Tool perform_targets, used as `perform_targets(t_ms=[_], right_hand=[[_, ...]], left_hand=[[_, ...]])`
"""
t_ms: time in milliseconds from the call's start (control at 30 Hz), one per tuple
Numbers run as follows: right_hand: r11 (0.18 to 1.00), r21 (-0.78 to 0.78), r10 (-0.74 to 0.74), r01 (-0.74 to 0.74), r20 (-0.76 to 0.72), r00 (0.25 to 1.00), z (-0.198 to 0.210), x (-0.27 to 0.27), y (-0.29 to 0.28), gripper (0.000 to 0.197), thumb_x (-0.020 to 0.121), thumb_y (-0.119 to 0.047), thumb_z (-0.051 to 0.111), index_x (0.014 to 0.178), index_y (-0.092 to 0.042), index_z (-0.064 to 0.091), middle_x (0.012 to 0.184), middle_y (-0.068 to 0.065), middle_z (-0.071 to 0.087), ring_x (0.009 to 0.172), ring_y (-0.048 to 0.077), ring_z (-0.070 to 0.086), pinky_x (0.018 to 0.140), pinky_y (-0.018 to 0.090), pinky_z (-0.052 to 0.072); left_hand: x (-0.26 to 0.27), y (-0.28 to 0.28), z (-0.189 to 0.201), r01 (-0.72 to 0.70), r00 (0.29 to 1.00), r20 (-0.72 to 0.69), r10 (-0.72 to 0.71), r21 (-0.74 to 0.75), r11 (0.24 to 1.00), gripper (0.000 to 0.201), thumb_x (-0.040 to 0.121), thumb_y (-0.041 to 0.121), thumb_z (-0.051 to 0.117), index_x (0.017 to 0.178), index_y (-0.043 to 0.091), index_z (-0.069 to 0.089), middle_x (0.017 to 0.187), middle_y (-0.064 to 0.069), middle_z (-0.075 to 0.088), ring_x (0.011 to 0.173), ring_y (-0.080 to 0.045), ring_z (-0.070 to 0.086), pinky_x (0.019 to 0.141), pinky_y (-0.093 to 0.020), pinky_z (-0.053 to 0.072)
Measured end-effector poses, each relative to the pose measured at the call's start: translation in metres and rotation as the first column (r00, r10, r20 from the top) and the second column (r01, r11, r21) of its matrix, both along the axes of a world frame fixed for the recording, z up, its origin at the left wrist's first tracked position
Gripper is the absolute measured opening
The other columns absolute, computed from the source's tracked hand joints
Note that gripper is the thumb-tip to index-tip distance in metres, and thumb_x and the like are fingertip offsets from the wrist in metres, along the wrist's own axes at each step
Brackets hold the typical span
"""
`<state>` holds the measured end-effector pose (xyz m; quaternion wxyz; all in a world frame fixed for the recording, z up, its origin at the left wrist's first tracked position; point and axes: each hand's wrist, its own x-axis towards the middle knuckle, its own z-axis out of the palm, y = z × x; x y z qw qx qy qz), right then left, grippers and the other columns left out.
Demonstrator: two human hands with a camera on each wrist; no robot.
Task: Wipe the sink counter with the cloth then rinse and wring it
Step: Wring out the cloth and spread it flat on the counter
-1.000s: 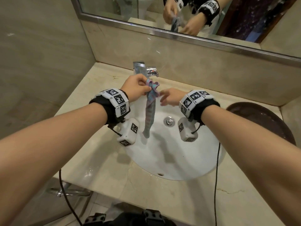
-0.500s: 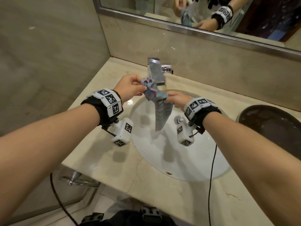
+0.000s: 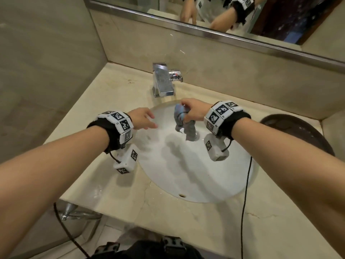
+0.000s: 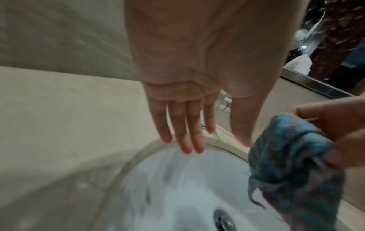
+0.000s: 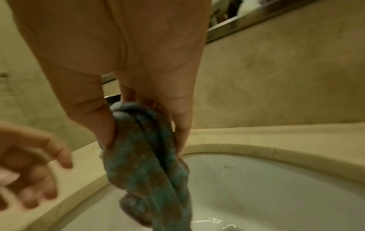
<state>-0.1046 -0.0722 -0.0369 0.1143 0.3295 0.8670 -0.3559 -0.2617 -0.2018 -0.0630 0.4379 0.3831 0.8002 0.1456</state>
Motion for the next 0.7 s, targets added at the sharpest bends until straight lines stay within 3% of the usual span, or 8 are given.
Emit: perform_targets(t_ms=[100,233,333,400,467,567,633,700], right_hand=[[0.999,-0.017,-0.033,0.031,-0.134,0.990,0.006,0.004,0.005,0.022,0.077,0.003,0.063,0.091,-0.011,0.056,0.089,0.004,0.055,0.087,0.019,0.052,0.070,0.026,0.044],[0.921,-0.350,-0.265,0.172,-0.238,0.934,0.020,0.012,0.008,0.020,0.081,0.010,0.056,0.091,-0.007,0.059,0.092,0.013,0.055,0.088,0.022,0.055,0.076,0.031,0.052],[0.781,-0.592,-0.426,0.200,-0.269,0.864,0.025,0.015,0.011,0.022,0.084,0.009,0.050,0.095,-0.006,0.062,0.091,0.012,0.060,0.089,0.024,0.059,0.087,0.038,0.052],[0.682,-0.706,-0.513,0.189,-0.278,0.812,0.024,0.015,0.012,0.029,0.086,0.008,0.048,0.114,0.004,0.057,0.100,0.017,0.059,0.094,0.027,0.059,0.092,0.041,0.050],[0.620,-0.760,-0.579,0.196,-0.274,0.768,0.020,0.014,0.014,0.025,0.088,0.005,0.048,0.110,0.004,0.058,0.098,0.017,0.060,0.091,0.026,0.061,0.087,0.037,0.053],[0.792,-0.526,-0.518,0.309,-0.311,0.797,0.014,0.015,0.018,0.016,0.089,0.001,0.052,0.100,-0.004,0.062,0.094,0.011,0.063,0.090,0.022,0.061,0.083,0.034,0.054],[0.936,-0.205,-0.341,0.286,-0.330,0.880,0.009,0.019,0.022,0.028,0.087,-0.001,0.054,0.115,-0.001,0.058,0.106,0.013,0.063,0.096,0.024,0.059,0.084,0.031,0.050],[0.976,-0.026,-0.214,0.218,-0.335,0.918,0.004,0.027,0.021,0.048,0.085,0.000,0.054,0.132,-0.006,0.046,0.124,0.012,0.055,0.102,0.020,0.055,0.083,0.023,0.046]], left_hand=[[0.016,0.015,0.006,0.024,0.997,0.071,-0.038,0.185,0.982,0.072,0.075,0.025,0.075,0.136,0.016,0.037,0.129,-0.009,0.053,0.110,-0.019,0.052,0.094,-0.030,0.042],[0.036,0.031,0.010,0.063,0.971,0.201,-0.132,0.316,0.947,0.094,0.071,0.018,0.080,0.145,0.020,0.022,0.138,-0.003,0.044,0.126,-0.018,0.045,0.093,-0.026,0.043],[0.046,0.038,0.011,0.065,0.944,0.273,-0.188,0.404,0.912,0.085,0.068,0.015,0.081,0.137,0.024,0.032,0.121,0.003,0.056,0.113,-0.018,0.056,0.077,-0.029,0.055],[0.051,0.039,0.011,-0.002,0.920,0.359,-0.157,0.405,0.914,0.075,0.066,0.017,0.081,0.130,0.027,0.042,0.113,0.000,0.062,0.105,-0.025,0.061,0.077,-0.044,0.057],[0.056,0.041,0.008,-0.101,0.901,0.427,-0.071,0.366,0.925,0.050,0.063,0.019,0.080,0.108,0.023,0.059,0.100,-0.012,0.067,0.095,-0.036,0.064,0.081,-0.050,0.055],[0.060,0.042,0.007,-0.238,0.834,0.547,0.072,0.239,0.941,0.017,0.080,0.003,0.065,0.088,0.016,0.057,0.077,-0.009,0.061,0.069,-0.025,0.061,0.067,-0.036,0.054],[0.061,0.044,0.007,-0.279,0.765,0.636,0.101,0.186,0.942,0.018,0.087,-0.003,0.056,0.090,0.015,0.055,0.078,-0.007,0.058,0.069,-0.021,0.059,0.066,-0.033,0.053],[0.059,0.047,0.010,-0.333,0.709,0.686,0.165,0.119,0.935,0.015,0.089,0.001,0.053,0.092,0.015,0.054,0.077,-0.005,0.057,0.068,-0.018,0.058,0.065,-0.032,0.054]])
